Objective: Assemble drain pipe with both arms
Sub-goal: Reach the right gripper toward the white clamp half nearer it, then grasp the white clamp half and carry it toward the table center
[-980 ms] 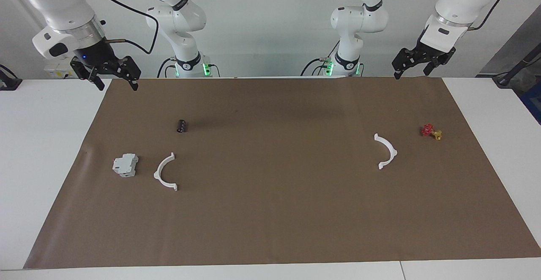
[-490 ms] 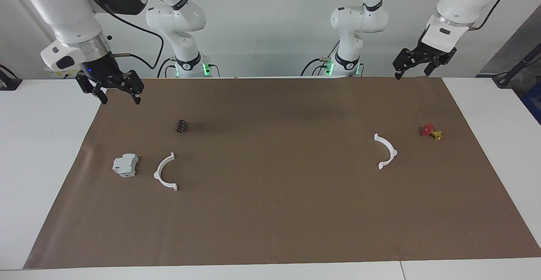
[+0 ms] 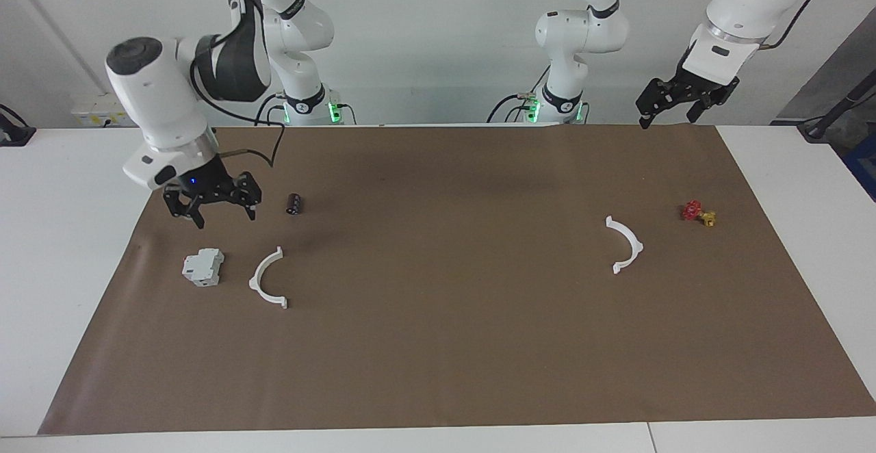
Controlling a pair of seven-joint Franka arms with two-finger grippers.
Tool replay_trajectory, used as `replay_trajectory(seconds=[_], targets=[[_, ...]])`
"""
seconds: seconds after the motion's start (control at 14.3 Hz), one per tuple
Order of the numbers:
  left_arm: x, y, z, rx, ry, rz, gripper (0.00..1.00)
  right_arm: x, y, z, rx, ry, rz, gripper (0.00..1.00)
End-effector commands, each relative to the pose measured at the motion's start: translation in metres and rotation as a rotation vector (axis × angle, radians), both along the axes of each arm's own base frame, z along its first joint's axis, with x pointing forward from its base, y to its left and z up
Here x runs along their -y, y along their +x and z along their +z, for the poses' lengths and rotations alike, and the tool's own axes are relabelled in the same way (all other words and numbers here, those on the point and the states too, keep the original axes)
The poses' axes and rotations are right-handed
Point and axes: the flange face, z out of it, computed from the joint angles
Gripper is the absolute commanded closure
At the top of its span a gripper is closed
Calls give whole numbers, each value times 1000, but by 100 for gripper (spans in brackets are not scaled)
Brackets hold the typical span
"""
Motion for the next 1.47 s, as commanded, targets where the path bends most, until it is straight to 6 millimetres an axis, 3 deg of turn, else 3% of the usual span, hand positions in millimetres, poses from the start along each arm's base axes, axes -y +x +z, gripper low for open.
replay_trajectory(seconds=[0.0,0.21,0.42,0.56,0.63,0.7,0.77,0.84,1.05,1.26,1.4], targets=[[-2,-4,-1,15,-16,-5,0,2,8,-27,-2,6,79,0],[-2,-4,-1,15,-16,-5,0,25,2,-56,-24,-3,154,0],[-2,-4,-1,15,-16,-5,0,29,-9,-65,-43,30,130,1],[-2,-4,-1,17,-17,-5,0,29,-14,-70,-55,32,131,9],[-2,-4,-1,17,-17,-5,0,29,-15,-71,-53,31,132,23],[-2,-4,-1,17,-17,-5,0,31,-15,-73,-51,27,141,46],[-2,-4,-1,17,-17,-5,0,30,-14,-74,-42,24,149,84],[-2,-4,-1,17,-17,-7,0,27,-13,-75,-37,24,143,100],[-2,-4,-1,17,-17,-7,0,22,-4,-64,-23,25,122,100],[-2,-4,-1,17,-17,-5,0,13,10,-39,-28,33,75,100],[-2,-4,-1,17,-17,-7,0,-30,13,-23,-68,47,32,100]])
